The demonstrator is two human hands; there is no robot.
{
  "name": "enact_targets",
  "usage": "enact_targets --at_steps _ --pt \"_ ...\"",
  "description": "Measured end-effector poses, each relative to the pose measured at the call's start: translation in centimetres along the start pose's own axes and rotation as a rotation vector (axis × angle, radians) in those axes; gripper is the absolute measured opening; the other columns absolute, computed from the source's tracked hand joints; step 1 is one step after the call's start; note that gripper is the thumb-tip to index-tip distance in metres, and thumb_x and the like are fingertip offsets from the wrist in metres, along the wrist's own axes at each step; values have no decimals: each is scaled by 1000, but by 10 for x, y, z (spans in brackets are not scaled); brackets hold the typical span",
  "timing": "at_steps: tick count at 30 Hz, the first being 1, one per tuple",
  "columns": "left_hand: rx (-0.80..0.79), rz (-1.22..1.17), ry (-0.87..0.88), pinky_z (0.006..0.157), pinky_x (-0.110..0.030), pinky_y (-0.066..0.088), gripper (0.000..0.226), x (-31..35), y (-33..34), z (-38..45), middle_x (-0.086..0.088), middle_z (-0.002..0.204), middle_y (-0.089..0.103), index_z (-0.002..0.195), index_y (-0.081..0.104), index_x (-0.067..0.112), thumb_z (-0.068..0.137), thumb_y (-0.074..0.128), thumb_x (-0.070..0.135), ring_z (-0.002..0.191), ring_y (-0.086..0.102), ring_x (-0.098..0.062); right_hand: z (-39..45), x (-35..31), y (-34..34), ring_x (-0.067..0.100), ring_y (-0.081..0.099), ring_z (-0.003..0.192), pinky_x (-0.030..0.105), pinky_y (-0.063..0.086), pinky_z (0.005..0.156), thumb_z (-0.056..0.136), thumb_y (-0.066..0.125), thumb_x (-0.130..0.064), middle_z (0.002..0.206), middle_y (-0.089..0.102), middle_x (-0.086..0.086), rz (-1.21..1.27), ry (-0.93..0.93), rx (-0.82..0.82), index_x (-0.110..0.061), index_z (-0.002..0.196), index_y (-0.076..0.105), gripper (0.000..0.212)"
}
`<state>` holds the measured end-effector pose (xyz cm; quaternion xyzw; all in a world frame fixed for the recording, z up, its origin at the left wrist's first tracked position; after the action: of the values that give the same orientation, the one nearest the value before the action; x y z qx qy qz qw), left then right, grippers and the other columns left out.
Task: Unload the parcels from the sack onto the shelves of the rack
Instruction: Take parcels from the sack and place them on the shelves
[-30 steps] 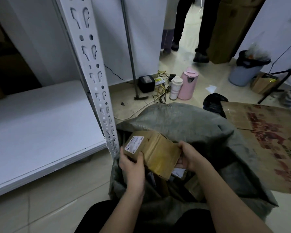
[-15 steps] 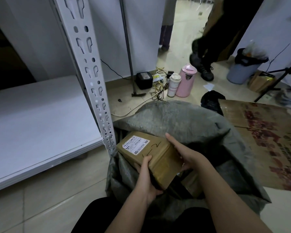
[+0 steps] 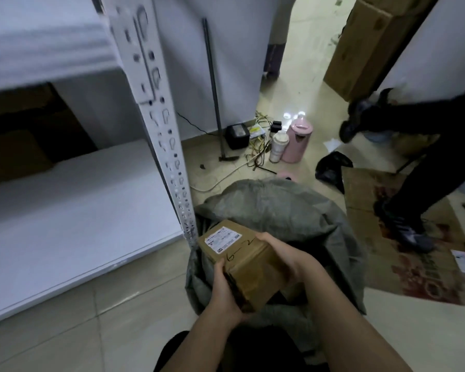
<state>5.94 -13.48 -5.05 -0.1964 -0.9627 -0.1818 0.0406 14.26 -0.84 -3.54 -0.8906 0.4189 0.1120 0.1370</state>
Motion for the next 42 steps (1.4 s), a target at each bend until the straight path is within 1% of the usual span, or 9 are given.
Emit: enact_targets --at_steps 4,7,13,15,21,25,28,33,42 --pt "61 50 -11 83 -51 50 81 8 11 -84 -20 112 66 112 66 14 64 55 79 106 58 -39 -60 -1 -12 35 63 99 50 56 73 20 80 -79 117 62 14 21 35 -6 -22 131 46 129" --pt "80 98 -32 92 -52 47 91 15 20 -146 -20 110 65 115 62 13 52 66 80 104 58 -40 -142 -12 -13 36 60 100 43 53 76 42 76 -79 117 60 15 32 47 -13 -20 130 46 111" --pt "36 237 -71 75 -42 45 59 37 25 -259 -15 94 61 98 63 6 81 55 63 87 52 -34 -266 -29 -8 35 54 102 46 44 76 72 52 -79 114 57 12 -4 -9 -124 -19 130 50 83" --pt "18 279 -52 87 -44 44 61 42 20 -285 -15 98 61 103 64 8 80 55 65 91 51 -35 -291 -29 -3 39 51 111 53 39 86 69 48 -86 121 56 14 16 -5 -113 -23 123 55 84" --pt "-23 382 55 100 -49 43 56 43 -7 -327 -12 110 56 110 58 20 81 52 67 103 51 -34 -344 -11 24 33 60 82 36 46 64 82 52 -67 79 70 17 92 -42 -140 -6 95 60 64" --pt "-37 450 107 103 -53 39 53 44 -30 -350 -9 111 57 109 59 22 83 46 67 106 49 -32 -353 2 52 38 64 103 44 52 88 71 63 -66 97 73 21 159 -103 -255 -11 118 64 72" --pt "-23 434 120 99 -56 39 52 44 -48 -365 -7 112 55 104 58 27 79 48 72 113 46 -34 -365 7 67 40 62 109 49 46 100 76 64 -61 109 70 23 154 -138 -342 -11 119 65 66" --pt "58 335 177 99 -56 39 70 35 -88 -388 -11 122 55 115 56 22 72 51 78 116 47 -35 -371 13 99 38 63 109 45 51 93 77 67 -56 113 68 22 18 -156 -487 -11 123 63 64" --pt "280 30 354 71 -32 48 68 7 -166 -462 -13 106 63 104 64 9 79 49 70 98 57 -28 -406 23 189 35 60 113 51 40 105 58 71 -69 113 70 16 -424 -273 -533 -18 117 68 78"
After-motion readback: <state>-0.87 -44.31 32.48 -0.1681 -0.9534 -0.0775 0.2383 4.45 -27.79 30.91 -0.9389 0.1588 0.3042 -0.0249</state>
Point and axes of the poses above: each hand's wrist, its own z-axis towards the middle knuckle, its own y-axis out of the palm, x = y × z, the point moved 5 cm from there along z, towards the middle knuckle
